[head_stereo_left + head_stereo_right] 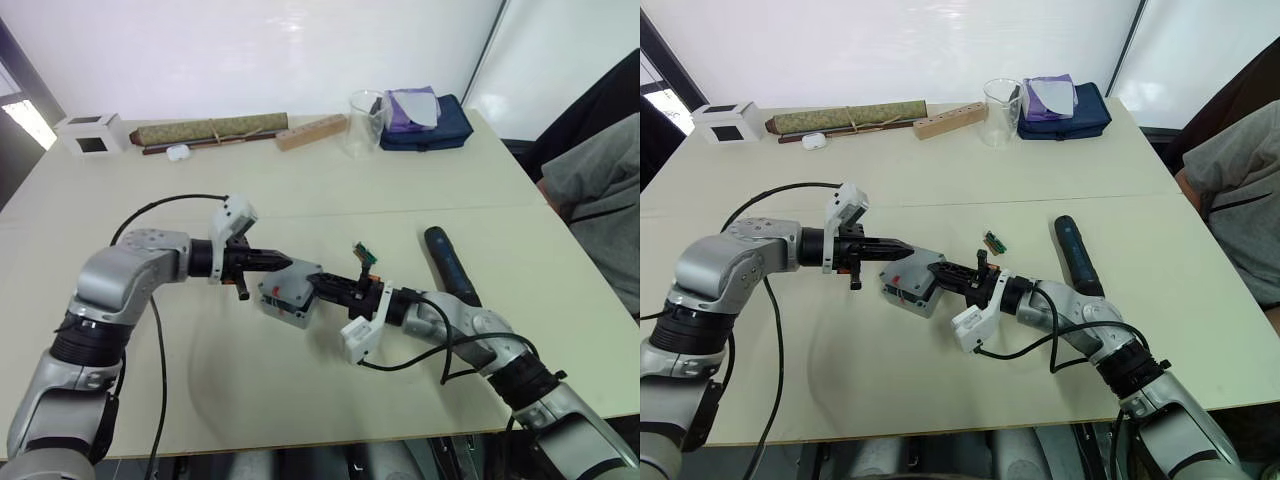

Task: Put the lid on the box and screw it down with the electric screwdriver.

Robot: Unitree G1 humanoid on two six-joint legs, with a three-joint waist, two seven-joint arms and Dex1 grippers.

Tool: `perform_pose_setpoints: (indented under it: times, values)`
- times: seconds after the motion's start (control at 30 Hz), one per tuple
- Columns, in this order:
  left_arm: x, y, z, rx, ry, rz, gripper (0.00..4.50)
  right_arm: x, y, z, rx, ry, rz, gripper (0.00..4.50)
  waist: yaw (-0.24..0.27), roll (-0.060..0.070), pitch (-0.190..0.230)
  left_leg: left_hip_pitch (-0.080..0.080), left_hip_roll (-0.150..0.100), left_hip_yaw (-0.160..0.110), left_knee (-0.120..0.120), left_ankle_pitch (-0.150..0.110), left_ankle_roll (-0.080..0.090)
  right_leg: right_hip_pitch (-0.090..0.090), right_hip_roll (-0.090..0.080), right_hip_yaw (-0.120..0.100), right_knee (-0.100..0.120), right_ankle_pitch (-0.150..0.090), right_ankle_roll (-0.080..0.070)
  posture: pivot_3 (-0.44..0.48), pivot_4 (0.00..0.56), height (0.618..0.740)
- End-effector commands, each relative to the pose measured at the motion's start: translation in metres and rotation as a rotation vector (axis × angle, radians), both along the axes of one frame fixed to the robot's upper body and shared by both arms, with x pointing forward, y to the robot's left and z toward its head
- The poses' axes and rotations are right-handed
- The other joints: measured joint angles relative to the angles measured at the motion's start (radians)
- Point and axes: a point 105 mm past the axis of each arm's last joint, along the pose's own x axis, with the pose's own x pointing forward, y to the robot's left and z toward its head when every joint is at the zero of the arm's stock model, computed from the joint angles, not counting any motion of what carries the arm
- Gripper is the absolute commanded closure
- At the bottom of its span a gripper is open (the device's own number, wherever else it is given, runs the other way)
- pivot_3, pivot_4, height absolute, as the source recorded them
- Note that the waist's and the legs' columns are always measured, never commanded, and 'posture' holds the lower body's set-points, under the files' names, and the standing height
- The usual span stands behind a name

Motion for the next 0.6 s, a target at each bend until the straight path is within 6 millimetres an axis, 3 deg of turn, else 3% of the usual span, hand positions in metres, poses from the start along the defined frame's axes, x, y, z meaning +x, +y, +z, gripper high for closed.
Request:
perform_pose_setpoints:
  times: [0.03, 0.47, 0.6]
  values:
    - [-0.002, -0.002, 0.003, 0.014, -0.041, -0.019, 4.47, -0.005, 0.003, 0.005, 0.016, -0.024, 0.031, 4.17, 0.000, 0.000, 0.000, 0.000, 0.000, 0.000, 0.000, 0.000, 0.000, 0.000, 0.000, 0.000, 0.000, 0.000, 0.000, 0.000, 0.150, 0.740]
    - [-0.007, -0.009, -0.006, 0.023, -0.027, -0.042, 4.47, -0.010, -0.001, -0.004, -0.003, -0.019, 0.034, 4.17, 0.001, 0.000, 0.000, 0.000, 0.000, 0.000, 0.001, 0.000, 0.000, 0.000, 0.000, 0.000, 0.001, 0.000, 0.000, 0.000, 0.150, 0.740]
    - [-0.014, -0.011, -0.027, 0.115, -0.026, -0.079, 4.47, -0.007, -0.005, -0.008, -0.018, -0.006, 0.018, 4.17, 0.003, 0.000, 0.000, 0.001, 0.000, 0.000, 0.001, 0.000, 0.000, 0.001, 0.000, 0.000, 0.001, 0.000, 0.000, 0.000, 0.150, 0.740]
